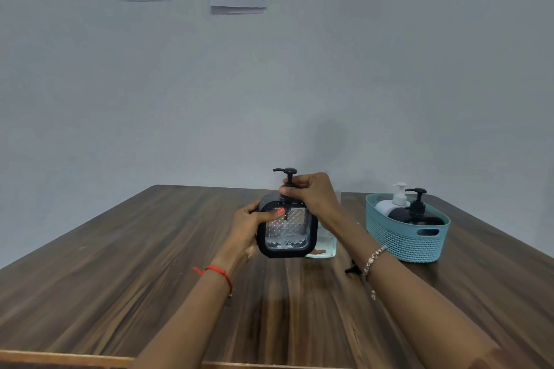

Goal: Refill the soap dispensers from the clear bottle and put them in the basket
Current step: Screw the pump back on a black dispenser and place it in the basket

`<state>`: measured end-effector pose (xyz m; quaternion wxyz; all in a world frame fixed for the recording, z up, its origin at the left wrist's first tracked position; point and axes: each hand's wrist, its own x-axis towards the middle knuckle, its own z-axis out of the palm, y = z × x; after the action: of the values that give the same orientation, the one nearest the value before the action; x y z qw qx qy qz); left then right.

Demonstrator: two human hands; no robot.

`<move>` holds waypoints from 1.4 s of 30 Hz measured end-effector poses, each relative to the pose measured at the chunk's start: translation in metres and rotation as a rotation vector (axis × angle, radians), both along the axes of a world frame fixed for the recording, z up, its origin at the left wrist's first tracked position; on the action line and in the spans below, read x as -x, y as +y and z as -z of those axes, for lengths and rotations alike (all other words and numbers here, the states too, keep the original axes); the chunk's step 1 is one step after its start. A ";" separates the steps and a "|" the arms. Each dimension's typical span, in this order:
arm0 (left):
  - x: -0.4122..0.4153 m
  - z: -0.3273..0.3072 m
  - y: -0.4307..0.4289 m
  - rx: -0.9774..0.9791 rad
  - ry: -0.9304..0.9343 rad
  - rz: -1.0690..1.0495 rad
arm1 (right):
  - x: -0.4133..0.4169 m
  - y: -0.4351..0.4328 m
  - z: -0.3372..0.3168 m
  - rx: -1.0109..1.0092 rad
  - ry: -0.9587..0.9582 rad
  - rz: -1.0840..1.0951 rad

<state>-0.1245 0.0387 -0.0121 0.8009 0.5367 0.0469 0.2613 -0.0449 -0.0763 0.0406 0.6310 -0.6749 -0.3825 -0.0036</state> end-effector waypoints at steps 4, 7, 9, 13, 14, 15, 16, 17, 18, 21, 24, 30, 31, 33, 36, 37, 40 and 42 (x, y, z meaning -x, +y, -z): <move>0.000 0.003 -0.002 0.023 0.000 -0.009 | 0.006 0.006 0.006 0.001 -0.055 0.118; -0.001 0.005 -0.004 0.043 0.007 -0.010 | 0.011 0.008 0.008 0.001 -0.084 0.173; 0.000 0.006 -0.004 0.047 0.003 -0.007 | 0.012 0.007 0.009 0.007 -0.103 0.189; -0.001 0.005 -0.006 0.007 -0.021 -0.034 | 0.007 -0.003 0.010 0.023 -0.108 0.159; -0.001 0.004 -0.007 0.000 -0.027 -0.043 | 0.005 -0.007 0.011 0.045 -0.091 0.153; -0.001 0.002 -0.009 -0.003 -0.032 -0.050 | 0.002 -0.012 0.013 0.074 -0.060 0.147; -0.002 0.001 -0.010 -0.001 -0.035 -0.054 | -0.001 -0.018 0.016 0.105 -0.020 0.140; -0.002 -0.001 -0.011 0.002 -0.038 -0.056 | -0.004 -0.023 0.019 0.134 0.019 0.130; -0.003 -0.002 -0.012 0.003 -0.039 -0.055 | -0.006 -0.029 0.021 0.155 0.046 0.113; -0.006 -0.007 -0.022 -0.007 -0.035 -0.033 | -0.009 -0.048 0.024 0.179 0.059 0.086; -0.010 -0.009 -0.035 -0.029 -0.036 0.003 | -0.011 -0.066 0.022 0.194 0.107 0.109; -0.026 -0.014 -0.066 -0.180 -0.024 0.110 | -0.018 -0.115 0.008 0.131 0.179 0.119; -0.029 -0.016 -0.072 -0.204 -0.025 0.133 | -0.021 -0.124 0.004 0.106 0.193 0.127; -0.037 -0.023 -0.083 -0.262 -0.037 0.148 | -0.028 -0.139 -0.004 0.059 0.206 0.156; -0.052 -0.039 -0.097 -0.343 -0.070 0.116 | -0.041 -0.155 -0.019 0.019 0.176 0.200; -0.058 -0.047 -0.101 -0.370 -0.088 0.099 | -0.047 -0.158 -0.026 0.011 0.162 0.215; -0.078 -0.072 -0.111 -0.457 -0.134 0.050 | -0.068 -0.164 -0.043 -0.015 0.120 0.272; -0.095 -0.085 -0.116 -0.494 -0.143 0.018 | -0.081 -0.166 -0.051 -0.019 0.076 0.309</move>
<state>-0.0291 -0.0778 0.0730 0.6492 0.6965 -0.0797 0.2952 0.0362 -0.2428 0.0912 0.6433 -0.7195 -0.2497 -0.0788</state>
